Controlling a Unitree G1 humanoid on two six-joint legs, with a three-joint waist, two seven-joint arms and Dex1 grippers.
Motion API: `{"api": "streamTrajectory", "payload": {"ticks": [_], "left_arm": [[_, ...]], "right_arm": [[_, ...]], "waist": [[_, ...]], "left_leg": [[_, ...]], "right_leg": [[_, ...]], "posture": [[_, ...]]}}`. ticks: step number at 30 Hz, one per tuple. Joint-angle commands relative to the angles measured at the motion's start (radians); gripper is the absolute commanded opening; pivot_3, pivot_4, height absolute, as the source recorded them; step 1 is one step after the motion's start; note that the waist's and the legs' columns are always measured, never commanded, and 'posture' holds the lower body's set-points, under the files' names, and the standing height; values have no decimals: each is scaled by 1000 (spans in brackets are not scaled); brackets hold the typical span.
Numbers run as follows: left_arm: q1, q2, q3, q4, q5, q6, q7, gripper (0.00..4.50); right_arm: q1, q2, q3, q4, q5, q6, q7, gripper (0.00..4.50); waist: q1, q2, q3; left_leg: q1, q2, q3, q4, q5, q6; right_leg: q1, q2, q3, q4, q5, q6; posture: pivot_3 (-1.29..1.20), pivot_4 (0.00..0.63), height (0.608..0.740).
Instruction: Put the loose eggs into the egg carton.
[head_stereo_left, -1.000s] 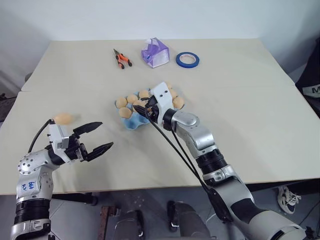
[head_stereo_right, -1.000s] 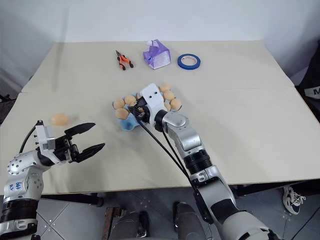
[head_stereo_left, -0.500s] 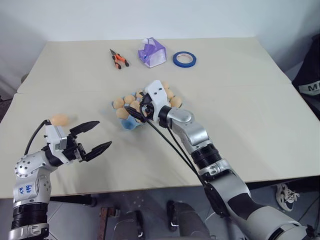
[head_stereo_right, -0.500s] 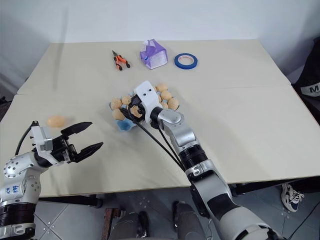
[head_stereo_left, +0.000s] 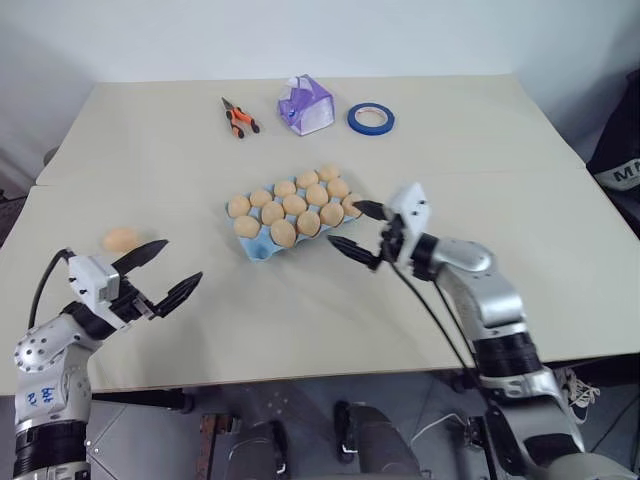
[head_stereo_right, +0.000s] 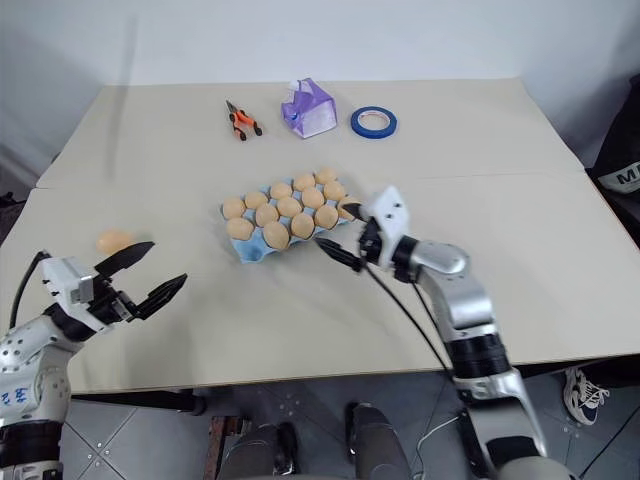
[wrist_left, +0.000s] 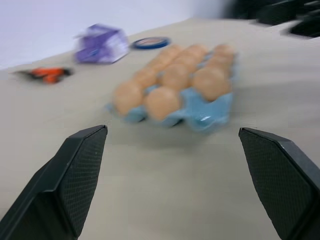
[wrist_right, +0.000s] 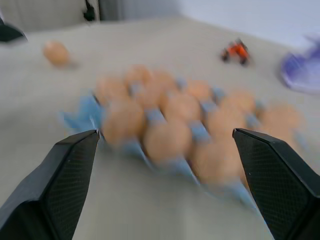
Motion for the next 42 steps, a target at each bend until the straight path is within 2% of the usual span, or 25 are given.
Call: {"api": "streamTrajectory", "payload": {"ticks": [1, 5, 8, 15, 20, 23, 26, 41, 42], "left_arm": [[50, 1, 83, -52, 10, -29, 81, 4500], [113, -31, 144, -60, 33, -57, 188, 4500], [175, -56, 185, -88, 37, -68, 243, 4500], [218, -71, 203, -144, 33, -40, 323, 4500], [152, -29, 203, -58, 52, 11, 370, 4500], [72, 3, 163, 37, 101, 5, 388, 4500], [-90, 31, 108, 175, 152, 53, 447, 4500], [-569, 65, -101, 830, 326, -110, 417, 4500], [-587, 66, -104, 863, 326, -119, 409, 4305]], "right_arm": [[7, -57, -71, 3, 45, -101, 78, 4470], [49, -155, -114, 61, 91, -170, 239, 4470], [78, -226, -134, 96, 125, -153, 332, 4470], [60, -257, -155, 151, 122, -174, 342, 4470], [74, -262, -161, 116, 134, -162, 338, 4470], [82, -259, -157, 96, 135, -156, 324, 4470], [85, -253, -151, 64, 138, -131, 299, 4470], [92, -242, -155, -5, 137, -88, 215, 4470], [92, -243, -155, -5, 135, -86, 209, 4493]], "waist": [[-1, 0, 0], [7, 0, 0], [11, 0, 0], [30, 0, 0], [35, 0, 0], [38, 0, 0], [52, 0, 0], [53, -1, 0], [54, -1, 0]], "left_leg": [[0, 0, 0, 0, 0, 0], [1, 0, 0, 1, 0, 0], [1, 0, 0, 0, -1, 1], [1, 0, 1, 1, -2, 1], [1, 0, 1, 1, -2, 1], [1, 0, 1, 1, -2, 1], [0, 0, 1, 1, -2, 1], [0, 1, 3, 3, -2, 2], [0, 1, 3, 3, -2, 2]], "right_leg": [[0, 0, 0, 0, 0, 0], [1, 0, 0, 0, 0, 0], [1, 0, 0, -2, 0, 0], [1, 0, 0, -3, 0, -1], [1, 0, 0, -3, 0, -1], [1, 0, 0, -3, 0, -1], [1, 0, -1, -3, 0, -1], [1, 0, -5, -1, 0, 0], [1, 0, -5, -1, 0, 0]], "posture": [[0, 150, 740], [0, 150, 740], [0, 150, 740], [0, 150, 740], [0, 150, 740], [0, 150, 740], [0, 150, 740], [0, 150, 740], [0, 150, 740]]}}
